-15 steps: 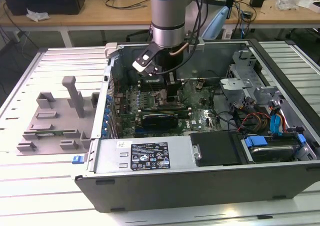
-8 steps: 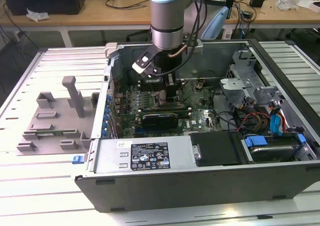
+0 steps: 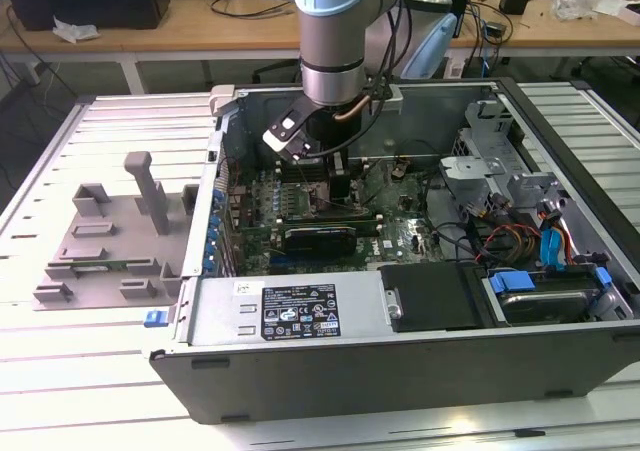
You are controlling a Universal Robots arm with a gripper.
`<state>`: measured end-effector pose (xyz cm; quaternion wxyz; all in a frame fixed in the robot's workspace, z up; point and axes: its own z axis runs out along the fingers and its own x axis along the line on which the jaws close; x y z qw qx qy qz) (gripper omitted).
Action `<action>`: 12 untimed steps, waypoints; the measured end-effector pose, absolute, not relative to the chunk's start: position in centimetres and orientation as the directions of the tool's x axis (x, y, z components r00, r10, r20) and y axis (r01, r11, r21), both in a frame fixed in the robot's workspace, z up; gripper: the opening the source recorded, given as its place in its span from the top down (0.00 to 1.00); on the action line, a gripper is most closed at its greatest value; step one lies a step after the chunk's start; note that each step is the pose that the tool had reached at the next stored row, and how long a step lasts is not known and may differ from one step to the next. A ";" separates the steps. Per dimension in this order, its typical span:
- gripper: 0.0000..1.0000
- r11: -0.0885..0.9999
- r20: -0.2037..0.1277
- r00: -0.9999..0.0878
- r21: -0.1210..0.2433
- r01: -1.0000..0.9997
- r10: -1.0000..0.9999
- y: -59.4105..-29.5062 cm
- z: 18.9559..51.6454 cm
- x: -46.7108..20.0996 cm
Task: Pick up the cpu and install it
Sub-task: 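Place the cpu into insertion slot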
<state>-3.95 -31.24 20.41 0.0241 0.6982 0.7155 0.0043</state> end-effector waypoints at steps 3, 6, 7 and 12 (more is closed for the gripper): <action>0.45 0.016 -0.028 -0.015 0.040 0.999 1.000 -31.2 20.0 -4.0; 0.45 0.009 -0.027 -0.008 0.040 0.999 1.000 -31.2 19.9 -3.9; 0.45 0.008 -0.027 -0.007 0.040 0.999 1.000 -31.2 19.9 -3.9; 0.45 0.004 -0.027 -0.003 0.040 0.999 1.000 -31.2 19.8 -3.8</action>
